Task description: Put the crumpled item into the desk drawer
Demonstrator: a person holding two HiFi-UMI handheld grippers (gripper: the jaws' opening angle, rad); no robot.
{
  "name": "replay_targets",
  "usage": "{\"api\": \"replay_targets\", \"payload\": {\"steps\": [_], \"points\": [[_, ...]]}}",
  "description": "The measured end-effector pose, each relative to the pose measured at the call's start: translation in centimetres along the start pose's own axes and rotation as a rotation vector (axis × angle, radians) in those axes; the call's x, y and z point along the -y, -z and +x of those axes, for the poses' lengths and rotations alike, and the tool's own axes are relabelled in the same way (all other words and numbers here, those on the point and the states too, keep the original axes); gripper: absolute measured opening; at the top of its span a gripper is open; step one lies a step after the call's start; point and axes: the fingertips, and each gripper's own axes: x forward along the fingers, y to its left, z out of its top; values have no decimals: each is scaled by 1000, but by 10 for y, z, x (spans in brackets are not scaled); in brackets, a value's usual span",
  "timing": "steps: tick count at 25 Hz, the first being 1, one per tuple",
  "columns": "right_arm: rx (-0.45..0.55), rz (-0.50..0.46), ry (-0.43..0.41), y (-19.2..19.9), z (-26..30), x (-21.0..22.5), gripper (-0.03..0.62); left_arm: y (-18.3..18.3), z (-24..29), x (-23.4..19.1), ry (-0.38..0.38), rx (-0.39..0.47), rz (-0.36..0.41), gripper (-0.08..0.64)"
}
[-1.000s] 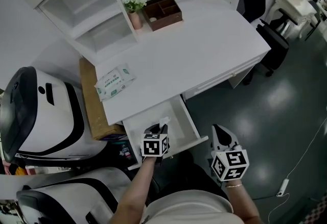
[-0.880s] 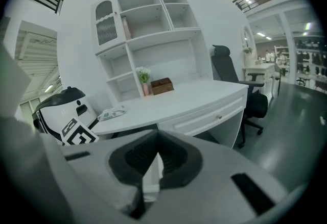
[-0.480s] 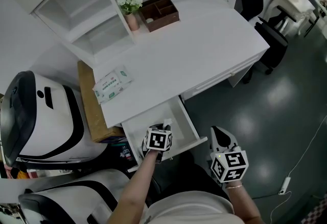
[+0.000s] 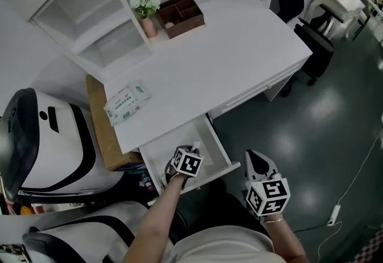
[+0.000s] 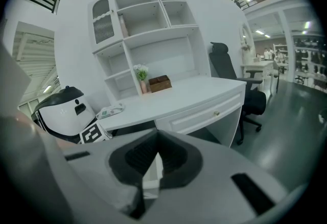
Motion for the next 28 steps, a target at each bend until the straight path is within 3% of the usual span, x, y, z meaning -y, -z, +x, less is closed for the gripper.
{"api": "replay_targets", "payload": {"steps": [12,21,28], "points": [[-20,11,-5,5,7,-5,2,16,25,11,8,-91,161,63],[-34,18,2,8,9,-4,2,22,37,11,-5,-123,176,74],[-42,19,-9,9,11,-5,2,22,35,6,-13,-125,155,123]]}}
